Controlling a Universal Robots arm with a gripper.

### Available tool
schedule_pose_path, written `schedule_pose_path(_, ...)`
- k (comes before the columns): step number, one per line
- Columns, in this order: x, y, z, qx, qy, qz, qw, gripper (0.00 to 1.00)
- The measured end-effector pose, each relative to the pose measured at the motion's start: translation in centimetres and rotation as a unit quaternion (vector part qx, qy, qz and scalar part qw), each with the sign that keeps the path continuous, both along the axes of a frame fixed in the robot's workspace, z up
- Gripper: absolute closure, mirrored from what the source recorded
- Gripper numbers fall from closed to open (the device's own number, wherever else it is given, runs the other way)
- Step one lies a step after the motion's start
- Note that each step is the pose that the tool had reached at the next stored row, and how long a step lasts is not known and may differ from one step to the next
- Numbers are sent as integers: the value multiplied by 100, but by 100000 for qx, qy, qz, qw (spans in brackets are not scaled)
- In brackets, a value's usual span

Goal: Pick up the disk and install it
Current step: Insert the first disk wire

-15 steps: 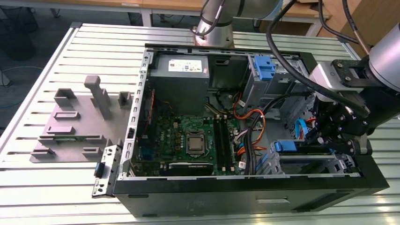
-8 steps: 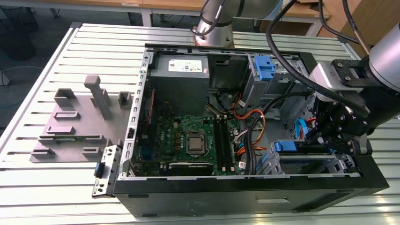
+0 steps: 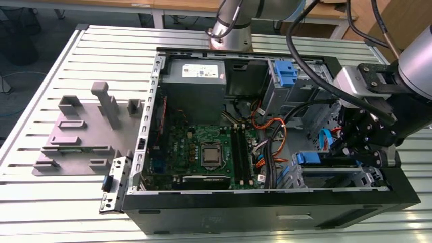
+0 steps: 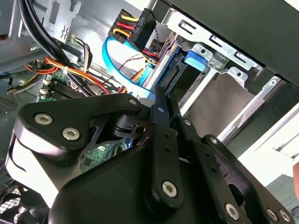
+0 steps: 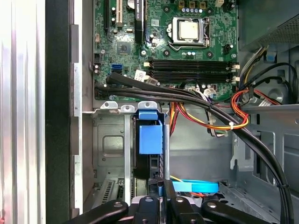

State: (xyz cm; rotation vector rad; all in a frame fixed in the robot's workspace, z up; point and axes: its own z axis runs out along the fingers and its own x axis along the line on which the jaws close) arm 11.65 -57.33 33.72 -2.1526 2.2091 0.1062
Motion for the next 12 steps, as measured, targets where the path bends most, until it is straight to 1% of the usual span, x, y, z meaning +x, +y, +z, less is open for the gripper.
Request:
schedule_pose_path(5, -8, 0, -5, 4, 0, -17, 100000, 84)
schedule_pose_path(12, -9, 0, -37, 4, 1, -39, 100000, 84)
